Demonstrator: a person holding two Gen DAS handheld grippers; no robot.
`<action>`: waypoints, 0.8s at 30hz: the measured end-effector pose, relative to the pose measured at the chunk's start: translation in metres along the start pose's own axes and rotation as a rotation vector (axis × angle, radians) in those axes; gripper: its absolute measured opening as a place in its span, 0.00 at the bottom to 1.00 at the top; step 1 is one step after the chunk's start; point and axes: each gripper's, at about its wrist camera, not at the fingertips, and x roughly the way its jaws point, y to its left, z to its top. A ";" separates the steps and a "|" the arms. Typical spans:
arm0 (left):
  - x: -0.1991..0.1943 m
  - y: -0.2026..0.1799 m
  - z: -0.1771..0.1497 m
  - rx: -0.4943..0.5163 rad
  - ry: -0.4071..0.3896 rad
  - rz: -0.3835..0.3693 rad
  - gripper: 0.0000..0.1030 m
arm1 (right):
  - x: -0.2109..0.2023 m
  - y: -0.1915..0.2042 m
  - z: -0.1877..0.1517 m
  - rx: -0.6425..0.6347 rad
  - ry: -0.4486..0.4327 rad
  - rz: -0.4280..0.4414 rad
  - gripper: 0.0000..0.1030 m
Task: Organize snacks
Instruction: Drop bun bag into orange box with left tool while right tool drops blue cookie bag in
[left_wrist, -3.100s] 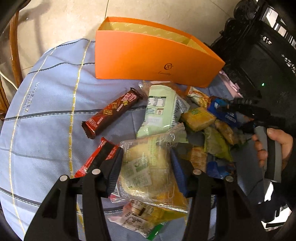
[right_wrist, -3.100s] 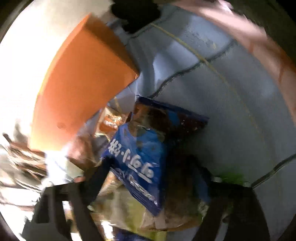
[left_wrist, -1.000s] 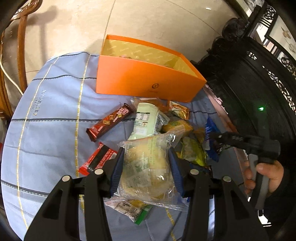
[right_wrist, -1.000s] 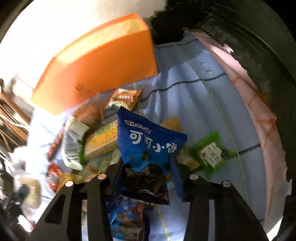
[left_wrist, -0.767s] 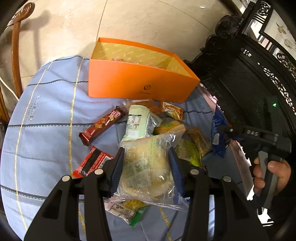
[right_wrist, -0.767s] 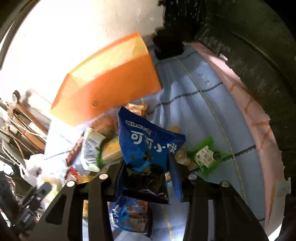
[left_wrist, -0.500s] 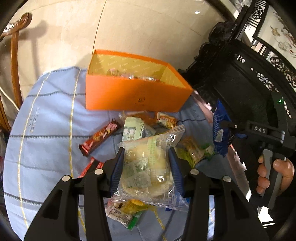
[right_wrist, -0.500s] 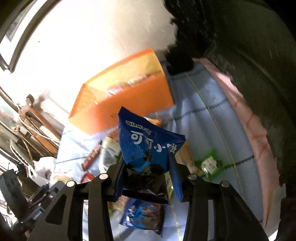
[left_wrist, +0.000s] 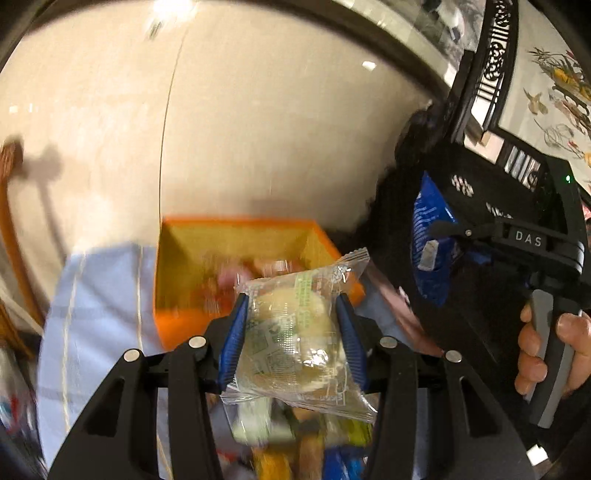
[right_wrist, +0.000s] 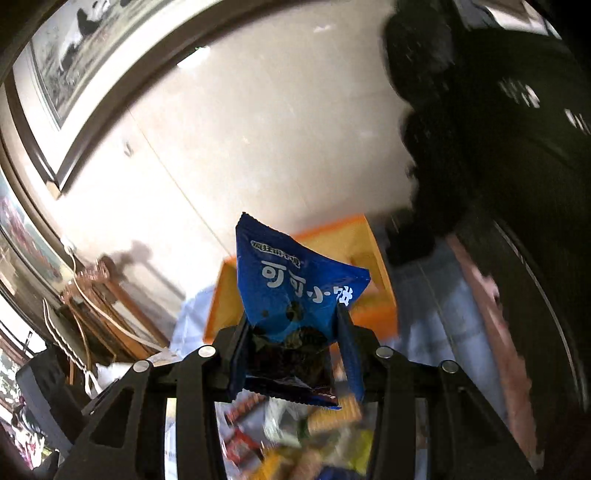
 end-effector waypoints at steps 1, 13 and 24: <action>0.004 0.000 0.012 0.009 -0.016 0.002 0.45 | 0.005 0.004 0.011 -0.011 -0.009 0.001 0.41; 0.094 0.056 0.031 -0.046 0.115 0.129 0.73 | 0.087 -0.007 0.023 -0.114 0.116 -0.163 0.74; 0.004 0.035 -0.179 0.168 0.255 0.149 0.79 | 0.070 -0.040 -0.215 -0.092 0.530 -0.176 0.75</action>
